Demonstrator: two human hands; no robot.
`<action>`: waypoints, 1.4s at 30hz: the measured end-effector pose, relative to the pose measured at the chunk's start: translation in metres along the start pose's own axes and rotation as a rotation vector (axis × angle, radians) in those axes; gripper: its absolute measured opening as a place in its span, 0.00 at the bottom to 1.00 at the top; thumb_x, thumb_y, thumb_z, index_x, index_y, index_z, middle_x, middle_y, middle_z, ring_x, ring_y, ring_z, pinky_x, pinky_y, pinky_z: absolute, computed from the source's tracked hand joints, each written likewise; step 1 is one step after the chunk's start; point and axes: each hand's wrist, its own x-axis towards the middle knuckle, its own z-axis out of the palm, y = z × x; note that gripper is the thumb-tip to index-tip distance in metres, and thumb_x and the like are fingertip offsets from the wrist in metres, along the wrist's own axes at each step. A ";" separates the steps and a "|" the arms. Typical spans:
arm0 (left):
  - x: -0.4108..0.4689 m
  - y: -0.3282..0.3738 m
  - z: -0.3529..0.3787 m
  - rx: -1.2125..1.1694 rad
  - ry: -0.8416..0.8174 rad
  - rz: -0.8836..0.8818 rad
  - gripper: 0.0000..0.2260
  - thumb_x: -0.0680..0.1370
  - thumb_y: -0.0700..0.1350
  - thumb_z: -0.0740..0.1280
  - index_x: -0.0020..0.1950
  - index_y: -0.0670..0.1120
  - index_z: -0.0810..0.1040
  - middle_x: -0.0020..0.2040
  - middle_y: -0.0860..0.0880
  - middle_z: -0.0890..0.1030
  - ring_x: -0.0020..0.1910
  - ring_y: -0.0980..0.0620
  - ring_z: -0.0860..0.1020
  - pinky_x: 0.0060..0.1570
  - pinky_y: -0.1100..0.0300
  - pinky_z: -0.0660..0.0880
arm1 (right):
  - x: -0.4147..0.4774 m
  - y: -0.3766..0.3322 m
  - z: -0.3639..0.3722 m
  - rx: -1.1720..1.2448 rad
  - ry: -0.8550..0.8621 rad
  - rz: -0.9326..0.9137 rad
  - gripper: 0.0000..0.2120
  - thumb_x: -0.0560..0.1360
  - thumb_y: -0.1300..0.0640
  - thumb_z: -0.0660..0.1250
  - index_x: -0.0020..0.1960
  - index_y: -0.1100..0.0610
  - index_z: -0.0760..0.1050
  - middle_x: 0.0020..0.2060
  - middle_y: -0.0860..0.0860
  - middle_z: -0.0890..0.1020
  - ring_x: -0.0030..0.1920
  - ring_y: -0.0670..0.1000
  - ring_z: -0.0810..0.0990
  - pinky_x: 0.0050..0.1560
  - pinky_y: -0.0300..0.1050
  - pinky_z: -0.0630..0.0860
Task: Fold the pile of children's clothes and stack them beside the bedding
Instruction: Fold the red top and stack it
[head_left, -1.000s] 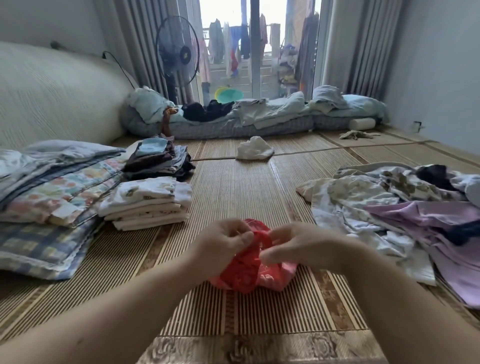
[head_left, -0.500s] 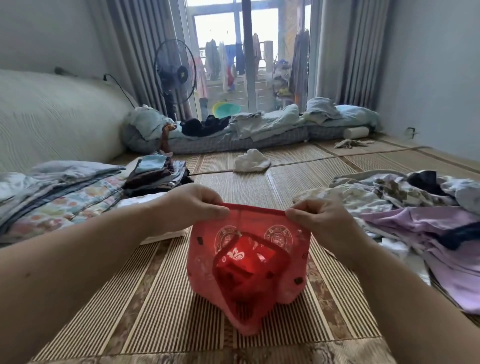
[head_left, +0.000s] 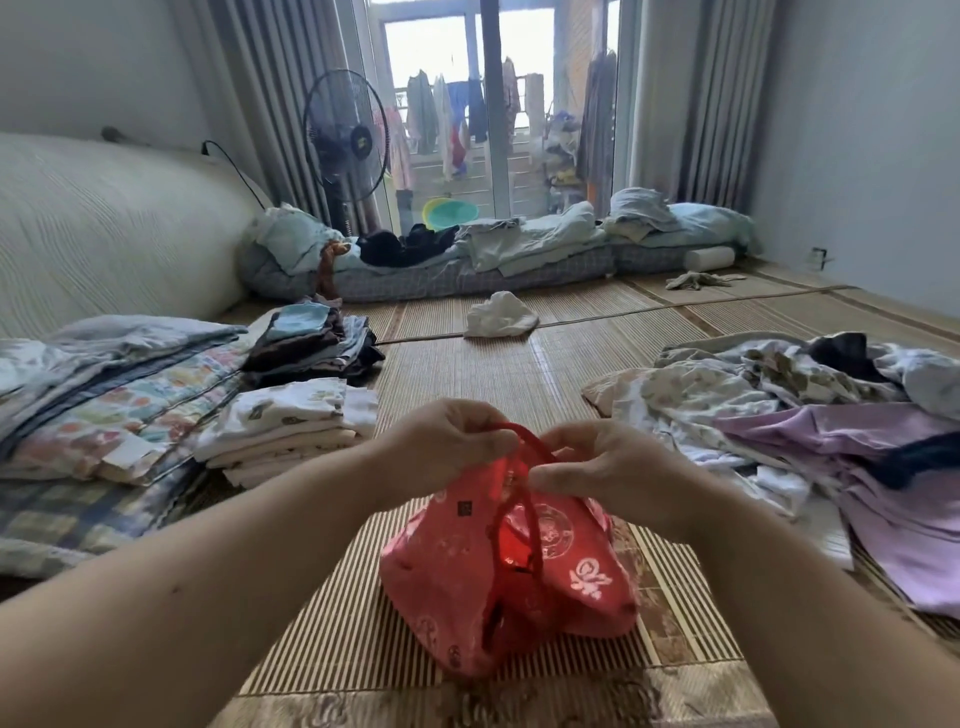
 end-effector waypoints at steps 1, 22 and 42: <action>0.001 -0.002 0.006 -0.011 0.006 0.005 0.07 0.76 0.44 0.69 0.38 0.51 0.82 0.33 0.51 0.80 0.33 0.52 0.76 0.35 0.58 0.73 | 0.000 0.001 0.002 -0.012 -0.024 0.023 0.08 0.73 0.57 0.72 0.51 0.58 0.80 0.44 0.58 0.85 0.44 0.59 0.84 0.48 0.51 0.79; -0.034 -0.085 0.120 0.116 0.332 -0.581 0.43 0.56 0.76 0.66 0.62 0.53 0.61 0.54 0.55 0.76 0.52 0.52 0.78 0.56 0.52 0.76 | 0.017 0.004 -0.004 0.581 0.422 -0.077 0.05 0.75 0.61 0.69 0.46 0.63 0.76 0.28 0.55 0.82 0.29 0.51 0.82 0.29 0.45 0.80; -0.046 0.033 -0.100 0.203 0.707 -0.219 0.14 0.82 0.49 0.56 0.41 0.45 0.74 0.41 0.44 0.81 0.33 0.50 0.79 0.23 0.63 0.70 | 0.006 -0.054 -0.023 0.629 0.470 -0.188 0.08 0.73 0.56 0.68 0.38 0.55 0.84 0.34 0.55 0.83 0.33 0.51 0.81 0.36 0.45 0.81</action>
